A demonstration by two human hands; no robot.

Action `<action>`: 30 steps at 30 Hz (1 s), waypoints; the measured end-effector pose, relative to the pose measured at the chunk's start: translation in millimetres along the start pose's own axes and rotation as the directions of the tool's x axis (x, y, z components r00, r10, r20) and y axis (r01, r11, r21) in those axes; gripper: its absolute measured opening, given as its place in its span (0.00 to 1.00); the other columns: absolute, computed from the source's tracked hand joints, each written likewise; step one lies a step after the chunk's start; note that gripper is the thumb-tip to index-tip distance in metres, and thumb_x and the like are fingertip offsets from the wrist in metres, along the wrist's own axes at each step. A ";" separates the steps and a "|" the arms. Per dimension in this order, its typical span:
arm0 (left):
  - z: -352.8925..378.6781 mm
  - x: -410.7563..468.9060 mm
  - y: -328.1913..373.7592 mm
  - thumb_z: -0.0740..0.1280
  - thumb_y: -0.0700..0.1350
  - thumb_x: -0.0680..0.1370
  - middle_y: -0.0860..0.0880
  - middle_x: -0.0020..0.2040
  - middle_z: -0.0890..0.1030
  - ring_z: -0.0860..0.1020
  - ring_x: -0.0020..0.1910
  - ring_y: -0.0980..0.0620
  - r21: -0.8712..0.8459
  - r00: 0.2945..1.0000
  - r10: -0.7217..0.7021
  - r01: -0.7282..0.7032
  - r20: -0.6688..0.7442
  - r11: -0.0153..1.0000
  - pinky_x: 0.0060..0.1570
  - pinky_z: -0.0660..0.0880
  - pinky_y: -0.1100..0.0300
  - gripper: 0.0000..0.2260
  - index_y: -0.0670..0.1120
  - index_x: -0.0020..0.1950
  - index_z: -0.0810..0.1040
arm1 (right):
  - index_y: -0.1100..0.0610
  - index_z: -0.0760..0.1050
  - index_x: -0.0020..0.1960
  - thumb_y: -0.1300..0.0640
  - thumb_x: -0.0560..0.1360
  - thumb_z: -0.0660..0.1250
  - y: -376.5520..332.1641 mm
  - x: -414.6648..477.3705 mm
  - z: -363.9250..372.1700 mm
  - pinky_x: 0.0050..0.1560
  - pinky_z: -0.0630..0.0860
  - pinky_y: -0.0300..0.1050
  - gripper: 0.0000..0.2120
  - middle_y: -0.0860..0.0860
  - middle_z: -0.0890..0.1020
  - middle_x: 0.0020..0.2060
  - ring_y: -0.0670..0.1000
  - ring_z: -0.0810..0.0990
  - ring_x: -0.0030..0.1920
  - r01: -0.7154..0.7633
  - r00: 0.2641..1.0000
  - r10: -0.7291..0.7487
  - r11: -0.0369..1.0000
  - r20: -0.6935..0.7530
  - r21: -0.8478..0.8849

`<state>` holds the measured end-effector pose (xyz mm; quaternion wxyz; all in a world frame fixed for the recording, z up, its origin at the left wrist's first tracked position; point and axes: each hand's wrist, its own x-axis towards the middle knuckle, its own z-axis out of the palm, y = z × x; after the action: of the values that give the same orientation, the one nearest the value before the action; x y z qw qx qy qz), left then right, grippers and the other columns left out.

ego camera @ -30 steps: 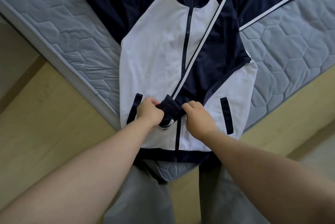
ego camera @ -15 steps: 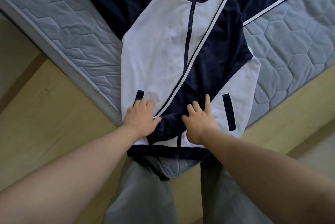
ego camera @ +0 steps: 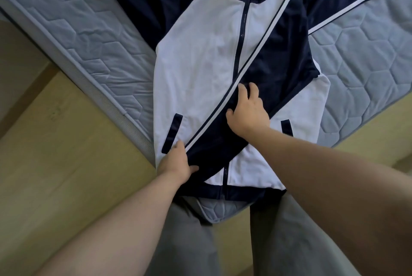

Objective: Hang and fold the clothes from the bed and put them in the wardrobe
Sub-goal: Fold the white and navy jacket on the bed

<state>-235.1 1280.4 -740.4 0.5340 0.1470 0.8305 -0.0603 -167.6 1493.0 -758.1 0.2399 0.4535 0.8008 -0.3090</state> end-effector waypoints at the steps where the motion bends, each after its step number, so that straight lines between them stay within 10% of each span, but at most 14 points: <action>1: -5.8 1.2 1.3 0.76 0.61 0.71 0.48 0.55 0.77 0.76 0.46 0.47 0.052 1.000 0.003 -0.004 0.018 0.999 0.42 0.73 0.54 0.27 0.48 0.56 0.65 | 0.52 0.54 0.77 0.53 0.77 0.64 -3.3 6.0 -3.6 0.41 0.69 0.49 0.32 0.53 0.50 0.79 0.59 0.68 0.64 -0.001 0.999 0.004 0.999 0.052 -0.052; 5: -53.2 23.4 19.5 0.61 0.73 0.74 0.50 0.49 0.80 0.76 0.46 0.46 -0.012 0.979 -0.053 0.052 -0.195 0.999 0.41 0.69 0.55 0.28 0.48 0.52 0.74 | 0.57 0.66 0.64 0.56 0.78 0.62 -21.1 20.7 -23.4 0.31 0.65 0.45 0.16 0.56 0.63 0.67 0.57 0.70 0.50 -0.001 0.999 -0.002 0.995 -0.035 -0.096; 11: -178.6 101.8 41.0 0.62 0.59 0.80 0.50 0.44 0.77 0.74 0.45 0.47 -0.643 0.817 -0.301 -0.108 -0.491 0.758 0.46 0.69 0.56 0.16 0.47 0.48 0.74 | 0.55 0.66 0.70 0.59 0.78 0.60 -85.8 58.3 -49.9 0.41 0.71 0.48 0.20 0.51 0.64 0.70 0.56 0.73 0.58 0.235 0.967 -0.240 0.970 -0.080 -0.065; 14: -240.2 135.0 50.7 0.63 0.60 0.80 0.47 0.46 0.80 0.78 0.44 0.46 -0.843 0.861 -0.340 -0.169 -0.379 0.511 0.46 0.75 0.55 0.18 0.46 0.44 0.76 | 0.53 0.62 0.74 0.58 0.78 0.59 -126.0 82.5 -51.5 0.45 0.67 0.49 0.25 0.52 0.60 0.75 0.58 0.69 0.65 0.401 0.911 -0.412 0.900 -0.029 -0.170; 17: -279.2 150.7 61.6 0.65 0.65 0.77 0.48 0.57 0.83 0.82 0.54 0.48 -0.977 0.983 -0.151 -0.077 -0.108 0.199 0.56 0.78 0.53 0.23 0.50 0.63 0.78 | 0.48 0.56 0.78 0.51 0.79 0.61 -155.6 103.2 -39.3 0.50 0.71 0.52 0.30 0.51 0.50 0.80 0.59 0.66 0.70 0.400 0.916 -0.392 0.904 0.085 -0.151; 23: -312.8 166.4 56.5 0.70 0.58 0.74 0.47 0.59 0.84 0.84 0.56 0.44 -0.983 0.962 0.257 0.048 0.093 0.180 0.58 0.78 0.46 0.21 0.51 0.64 0.80 | 0.47 0.40 0.82 0.38 0.78 0.60 -168.8 121.4 -9.7 0.68 0.68 0.58 0.42 0.50 0.33 0.80 0.63 0.49 0.78 0.278 0.941 -0.202 0.920 0.273 -0.277; 30: -327.8 160.3 15.5 0.65 0.41 0.69 0.46 0.61 0.83 0.81 0.59 0.47 -0.979 0.882 0.434 0.127 0.186 0.160 0.62 0.76 0.53 0.21 0.45 0.62 0.80 | 0.55 0.40 0.82 0.49 0.77 0.64 -195.2 122.7 -4.2 0.69 0.67 0.55 0.44 0.60 0.34 0.79 0.63 0.54 0.77 0.227 0.953 -0.101 0.859 0.284 -0.458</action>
<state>-577.2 1408.2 -746.0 0.6719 -0.1603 0.5118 0.5108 -396.8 1489.2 -782.5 0.4177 0.2656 0.8517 -0.1721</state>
